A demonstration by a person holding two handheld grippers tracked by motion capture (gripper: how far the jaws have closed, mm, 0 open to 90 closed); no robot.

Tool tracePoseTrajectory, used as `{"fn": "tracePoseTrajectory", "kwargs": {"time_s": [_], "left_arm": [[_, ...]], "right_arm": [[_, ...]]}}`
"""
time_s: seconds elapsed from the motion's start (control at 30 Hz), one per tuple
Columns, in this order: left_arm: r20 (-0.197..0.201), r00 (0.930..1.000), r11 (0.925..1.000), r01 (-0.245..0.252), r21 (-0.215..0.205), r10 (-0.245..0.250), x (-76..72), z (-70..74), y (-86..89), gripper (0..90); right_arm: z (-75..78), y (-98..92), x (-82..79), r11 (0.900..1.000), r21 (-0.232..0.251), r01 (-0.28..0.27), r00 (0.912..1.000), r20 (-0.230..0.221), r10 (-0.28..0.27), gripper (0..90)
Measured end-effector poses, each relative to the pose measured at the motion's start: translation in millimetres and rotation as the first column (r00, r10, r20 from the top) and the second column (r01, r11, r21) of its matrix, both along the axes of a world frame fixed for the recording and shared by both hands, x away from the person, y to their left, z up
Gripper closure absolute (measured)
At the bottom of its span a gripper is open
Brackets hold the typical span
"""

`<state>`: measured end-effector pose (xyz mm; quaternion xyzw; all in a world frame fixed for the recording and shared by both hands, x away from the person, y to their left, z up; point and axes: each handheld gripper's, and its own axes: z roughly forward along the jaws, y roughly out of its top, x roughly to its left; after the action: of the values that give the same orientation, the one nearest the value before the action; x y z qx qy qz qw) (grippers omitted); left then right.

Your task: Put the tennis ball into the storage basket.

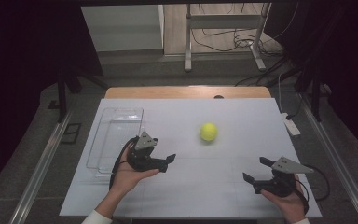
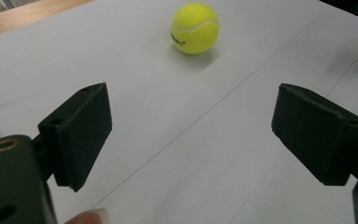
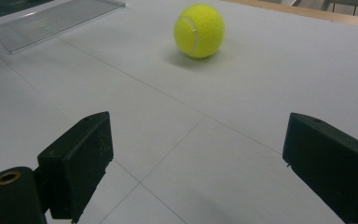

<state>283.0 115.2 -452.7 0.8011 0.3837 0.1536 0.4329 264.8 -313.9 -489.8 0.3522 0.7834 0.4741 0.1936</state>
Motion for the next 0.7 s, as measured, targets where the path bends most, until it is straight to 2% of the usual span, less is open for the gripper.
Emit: {"fn": "tracePoseTrajectory", "kwargs": {"time_s": [0.7], "left_arm": [[-0.007,0.9997,0.9997,0.023,0.008,-0.023,18.5,3.0,-19.5,13.1]], "right_arm": [[-0.9,-1.5,0.2,1.000,0.004,0.003,1.0000,-0.002,-0.003,8.8]]}}
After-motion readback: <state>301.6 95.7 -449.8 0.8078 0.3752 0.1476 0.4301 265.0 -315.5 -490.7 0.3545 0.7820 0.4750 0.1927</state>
